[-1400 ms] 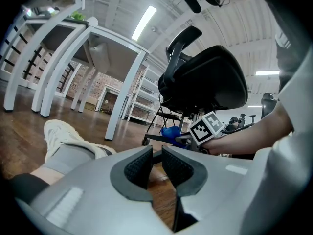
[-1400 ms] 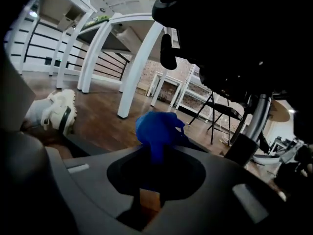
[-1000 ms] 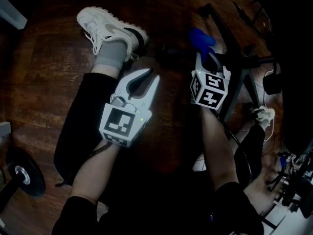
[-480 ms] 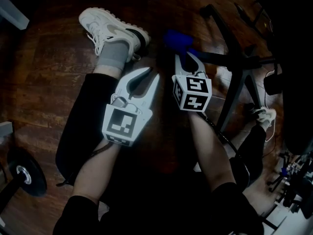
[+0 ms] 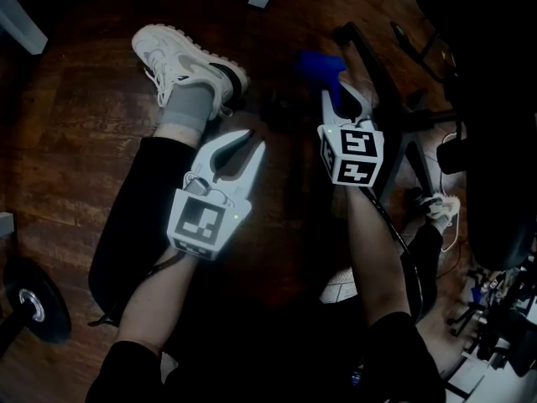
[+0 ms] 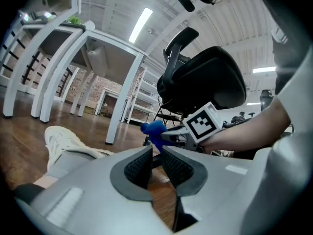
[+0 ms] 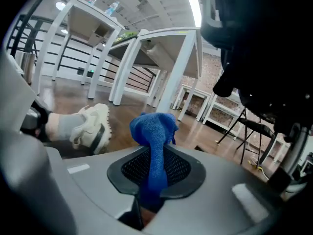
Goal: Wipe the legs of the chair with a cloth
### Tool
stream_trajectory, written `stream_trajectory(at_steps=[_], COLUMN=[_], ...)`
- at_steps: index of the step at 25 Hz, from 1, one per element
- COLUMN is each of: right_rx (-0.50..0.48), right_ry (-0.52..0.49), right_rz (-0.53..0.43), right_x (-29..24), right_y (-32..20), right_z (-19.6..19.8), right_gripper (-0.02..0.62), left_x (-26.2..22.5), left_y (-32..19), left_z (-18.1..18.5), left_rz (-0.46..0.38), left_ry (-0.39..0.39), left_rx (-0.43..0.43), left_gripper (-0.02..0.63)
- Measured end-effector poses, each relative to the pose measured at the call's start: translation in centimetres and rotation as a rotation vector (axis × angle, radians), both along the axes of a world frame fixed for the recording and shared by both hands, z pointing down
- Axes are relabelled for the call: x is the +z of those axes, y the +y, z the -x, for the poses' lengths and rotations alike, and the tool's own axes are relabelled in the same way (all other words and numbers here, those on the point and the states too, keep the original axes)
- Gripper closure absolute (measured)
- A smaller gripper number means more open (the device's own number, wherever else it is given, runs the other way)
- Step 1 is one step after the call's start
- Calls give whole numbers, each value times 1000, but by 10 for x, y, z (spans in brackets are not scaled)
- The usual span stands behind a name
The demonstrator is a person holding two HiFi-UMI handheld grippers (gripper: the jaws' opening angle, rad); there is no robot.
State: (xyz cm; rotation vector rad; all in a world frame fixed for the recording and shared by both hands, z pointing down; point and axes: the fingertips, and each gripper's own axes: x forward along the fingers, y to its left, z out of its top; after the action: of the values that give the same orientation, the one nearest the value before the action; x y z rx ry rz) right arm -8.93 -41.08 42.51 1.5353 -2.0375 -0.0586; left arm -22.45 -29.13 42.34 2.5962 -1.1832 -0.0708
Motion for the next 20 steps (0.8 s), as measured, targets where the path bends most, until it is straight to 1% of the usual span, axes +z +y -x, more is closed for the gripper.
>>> stream_trajectory(at_steps=[2, 4, 6, 8, 9, 12, 15, 20], right_rx=[76, 188, 293, 359, 358, 285, 273, 209], right_ry=[19, 44, 55, 54, 63, 102, 128, 82], right_rz=[12, 57, 141, 228, 240, 240, 238, 262], right_x=[-6, -4, 9, 27, 30, 35, 35, 41], right_y=[-20, -33, -35, -28, -26, -24, -19, -12], right_z=[-35, -74, -104, -117, -115, -92, -79, -46], right_gripper=[520, 520, 518, 518, 518, 520, 520, 520], left_x=[1, 1, 1, 2, 3, 4, 4, 5], left_y=[1, 1, 1, 1, 1, 1, 0, -1], left_z=[-2, -2, -1, -1, -1, 0, 0, -1], left_rz=[6, 7, 9, 12, 13, 3, 16, 16], left_ry=[11, 15, 19, 17, 15, 12, 17, 8], left_rx=[13, 16, 18, 20, 20, 16, 15, 14], left_gripper=[545, 545, 545, 545, 545, 545, 545, 545])
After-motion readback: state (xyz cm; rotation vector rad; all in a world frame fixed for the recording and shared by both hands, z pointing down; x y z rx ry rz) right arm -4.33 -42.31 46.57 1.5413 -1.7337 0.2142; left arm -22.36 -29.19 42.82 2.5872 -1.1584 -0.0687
